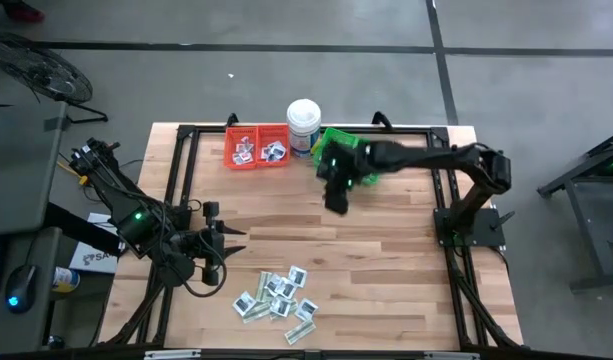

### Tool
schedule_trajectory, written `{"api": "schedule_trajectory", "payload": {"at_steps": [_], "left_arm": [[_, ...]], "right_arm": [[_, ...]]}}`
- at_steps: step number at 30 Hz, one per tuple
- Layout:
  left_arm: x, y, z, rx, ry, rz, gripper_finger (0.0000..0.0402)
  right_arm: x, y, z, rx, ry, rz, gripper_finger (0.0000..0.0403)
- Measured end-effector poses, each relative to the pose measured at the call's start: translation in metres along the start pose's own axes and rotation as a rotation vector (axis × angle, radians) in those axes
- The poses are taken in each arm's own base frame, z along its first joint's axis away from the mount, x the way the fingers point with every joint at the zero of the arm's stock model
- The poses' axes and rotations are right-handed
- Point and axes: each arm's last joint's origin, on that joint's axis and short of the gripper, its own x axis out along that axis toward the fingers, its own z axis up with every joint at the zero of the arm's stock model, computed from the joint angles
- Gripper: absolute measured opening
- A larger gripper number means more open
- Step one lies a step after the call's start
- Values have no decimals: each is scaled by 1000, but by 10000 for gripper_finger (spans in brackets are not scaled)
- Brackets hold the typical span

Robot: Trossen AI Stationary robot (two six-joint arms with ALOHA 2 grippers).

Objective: Pick & Place First Aid Supplies
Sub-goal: Put the black towelette pack into the left green bin

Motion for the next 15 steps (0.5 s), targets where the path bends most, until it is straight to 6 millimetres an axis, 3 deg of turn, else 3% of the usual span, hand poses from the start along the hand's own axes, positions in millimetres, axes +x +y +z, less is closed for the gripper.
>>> {"api": "schedule_trajectory", "payload": {"at_steps": [7,15], "left_arm": [[0,-1,-1,5,18,-48,137],[0,-2,-1,30,27,-81,137]], "right_arm": [[9,76,-13,-209,5,26,150],[32,140,-21,-323,-76,180,212]]}}
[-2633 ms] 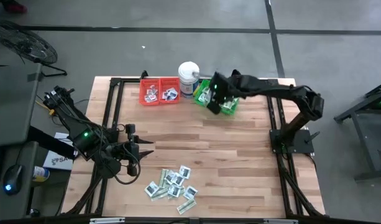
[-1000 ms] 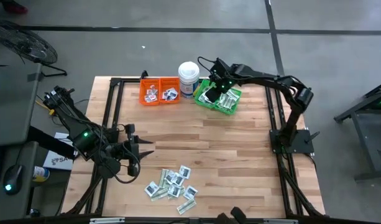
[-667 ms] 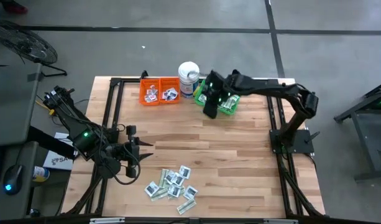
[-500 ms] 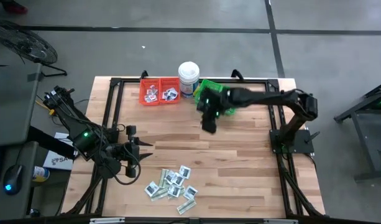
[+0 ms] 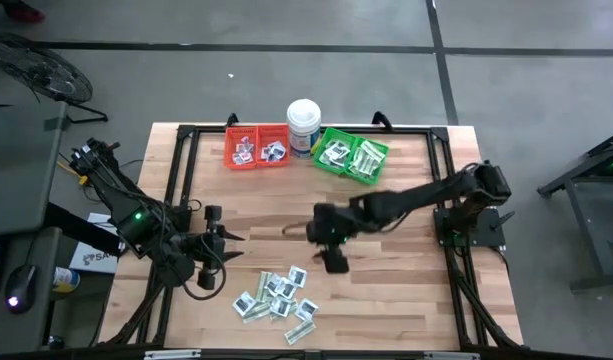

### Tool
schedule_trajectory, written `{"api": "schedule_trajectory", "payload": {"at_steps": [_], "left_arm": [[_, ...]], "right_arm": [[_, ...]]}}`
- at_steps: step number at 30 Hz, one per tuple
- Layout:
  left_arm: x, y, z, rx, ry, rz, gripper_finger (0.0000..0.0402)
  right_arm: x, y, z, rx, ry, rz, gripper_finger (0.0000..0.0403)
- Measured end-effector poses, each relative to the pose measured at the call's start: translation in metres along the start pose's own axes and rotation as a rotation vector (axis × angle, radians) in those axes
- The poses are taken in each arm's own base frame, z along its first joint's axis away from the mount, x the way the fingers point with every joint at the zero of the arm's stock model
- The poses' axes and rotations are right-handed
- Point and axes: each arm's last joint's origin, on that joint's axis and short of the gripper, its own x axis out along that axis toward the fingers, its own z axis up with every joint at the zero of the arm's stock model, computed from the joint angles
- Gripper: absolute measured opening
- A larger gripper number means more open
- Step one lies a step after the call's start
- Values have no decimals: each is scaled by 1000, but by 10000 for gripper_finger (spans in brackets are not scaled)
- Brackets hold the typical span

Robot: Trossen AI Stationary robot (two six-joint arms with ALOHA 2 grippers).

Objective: Pick & Place First Aid Supplies
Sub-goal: Put the black towelette pack into the left green bin

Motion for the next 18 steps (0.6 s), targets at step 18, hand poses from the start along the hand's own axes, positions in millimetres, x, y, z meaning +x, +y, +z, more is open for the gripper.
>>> {"api": "schedule_trajectory", "payload": {"at_steps": [18], "left_arm": [[0,-1,0,0,5,-18,137]], "right_arm": [[110,27,-25,-43,-2,-47,234]]}}
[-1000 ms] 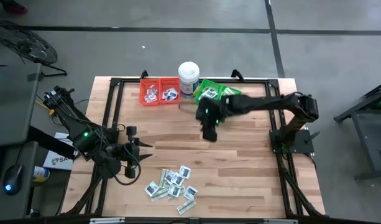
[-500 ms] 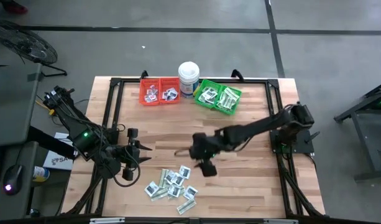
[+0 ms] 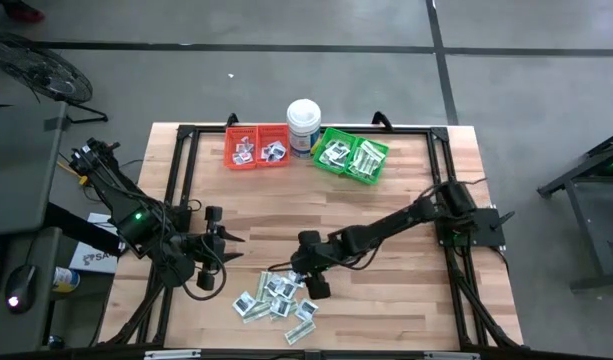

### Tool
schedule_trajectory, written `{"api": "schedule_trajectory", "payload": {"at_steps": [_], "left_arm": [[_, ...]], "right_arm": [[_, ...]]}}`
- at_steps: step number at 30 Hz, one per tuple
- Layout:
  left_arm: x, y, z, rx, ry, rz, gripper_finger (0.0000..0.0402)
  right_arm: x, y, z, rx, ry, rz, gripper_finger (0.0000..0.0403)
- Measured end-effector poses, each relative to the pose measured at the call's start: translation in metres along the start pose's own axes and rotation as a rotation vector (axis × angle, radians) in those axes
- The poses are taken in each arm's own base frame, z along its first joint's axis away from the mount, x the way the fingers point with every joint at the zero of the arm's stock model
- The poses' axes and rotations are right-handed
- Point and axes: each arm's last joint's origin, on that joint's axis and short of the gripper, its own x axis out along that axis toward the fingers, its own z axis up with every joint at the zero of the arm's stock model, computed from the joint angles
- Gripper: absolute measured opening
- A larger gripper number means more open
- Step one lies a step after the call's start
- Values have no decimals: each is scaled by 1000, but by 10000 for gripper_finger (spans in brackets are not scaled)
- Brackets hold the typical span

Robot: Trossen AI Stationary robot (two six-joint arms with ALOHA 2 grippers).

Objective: Pick & Place First Aid Supplies
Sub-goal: Put the black towelette pack into the left green bin

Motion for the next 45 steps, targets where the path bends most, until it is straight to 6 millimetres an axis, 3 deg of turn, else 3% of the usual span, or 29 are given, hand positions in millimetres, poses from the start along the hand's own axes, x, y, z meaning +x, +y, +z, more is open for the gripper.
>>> {"api": "schedule_trajectory", "payload": {"at_steps": [7,15,25,33,39,45], "left_arm": [[0,0,0,0,0,-1,137],[0,-1,0,0,5,-15,137],[0,0,0,1,6,-15,137],[0,-1,0,1,6,-15,137],[0,-1,0,1,7,-19,137],[0,-1,0,0,7,-24,137]], "right_arm": [[20,-7,-10,-40,34,-19,234],[23,-4,-17,-148,79,-84,234],[23,-6,-20,-140,114,-83,234],[40,-3,-30,-83,138,-55,225],[42,-4,-33,-58,157,-79,197],[41,-5,-38,-31,203,-105,136]]}}
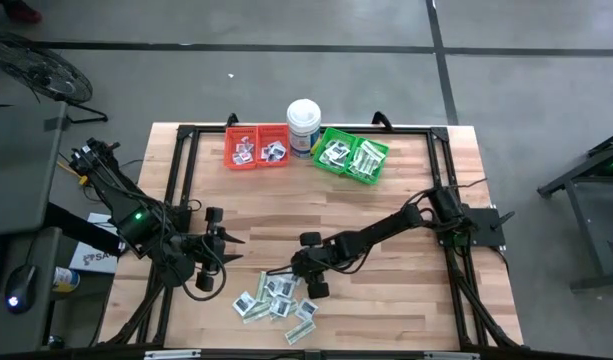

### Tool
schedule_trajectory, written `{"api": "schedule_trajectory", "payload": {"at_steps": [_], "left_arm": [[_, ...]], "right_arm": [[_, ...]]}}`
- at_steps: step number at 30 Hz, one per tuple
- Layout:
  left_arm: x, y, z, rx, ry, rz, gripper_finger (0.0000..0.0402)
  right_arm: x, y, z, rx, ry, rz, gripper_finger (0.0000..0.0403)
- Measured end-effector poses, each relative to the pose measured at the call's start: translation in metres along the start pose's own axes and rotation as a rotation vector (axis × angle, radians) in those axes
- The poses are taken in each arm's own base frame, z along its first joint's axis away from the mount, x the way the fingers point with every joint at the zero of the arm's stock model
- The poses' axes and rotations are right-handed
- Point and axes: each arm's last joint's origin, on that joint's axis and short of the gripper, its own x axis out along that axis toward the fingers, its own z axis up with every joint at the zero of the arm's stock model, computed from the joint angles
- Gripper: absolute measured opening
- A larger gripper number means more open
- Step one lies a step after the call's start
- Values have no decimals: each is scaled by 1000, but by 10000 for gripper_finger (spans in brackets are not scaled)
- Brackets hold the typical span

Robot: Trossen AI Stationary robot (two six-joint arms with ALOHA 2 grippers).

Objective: Pick & Place First Aid Supplies
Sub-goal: Put the black towelette pack into the left green bin

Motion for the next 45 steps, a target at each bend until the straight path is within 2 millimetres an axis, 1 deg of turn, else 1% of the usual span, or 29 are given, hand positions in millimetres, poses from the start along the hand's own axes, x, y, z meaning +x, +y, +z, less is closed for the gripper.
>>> {"api": "schedule_trajectory", "payload": {"at_steps": [11,14,17,20,23,25,28,32,34,37,41,45], "left_arm": [[0,0,0,-1,-1,-2,137],[0,0,0,-1,-1,-1,137],[0,0,0,-2,-1,-1,137],[0,0,0,-2,-1,-2,137],[0,0,0,1,1,-1,137],[0,0,0,0,0,0,137],[0,0,1,-6,-9,5,137],[0,0,1,-4,-8,8,137],[0,0,1,-3,-9,16,137],[0,1,1,-2,-13,32,137],[0,2,1,0,-18,55,137],[0,3,1,2,-33,108,137]], "right_arm": [[1,-1,-4,33,34,-16,10],[0,-1,-4,59,32,-26,6],[-4,-1,-2,117,22,-28,2],[-14,-2,0,149,15,-33,2],[-30,-4,-1,174,39,-62,1],[-44,-9,2,204,37,-80,1],[-72,-20,5,252,43,-115,1],[-105,-43,5,310,50,-163,0],[-125,-60,6,348,30,-195,0],[-147,-90,2,420,37,-242,0],[-166,-135,-8,536,48,-283,0],[-171,-179,-20,647,61,-285,0]]}}
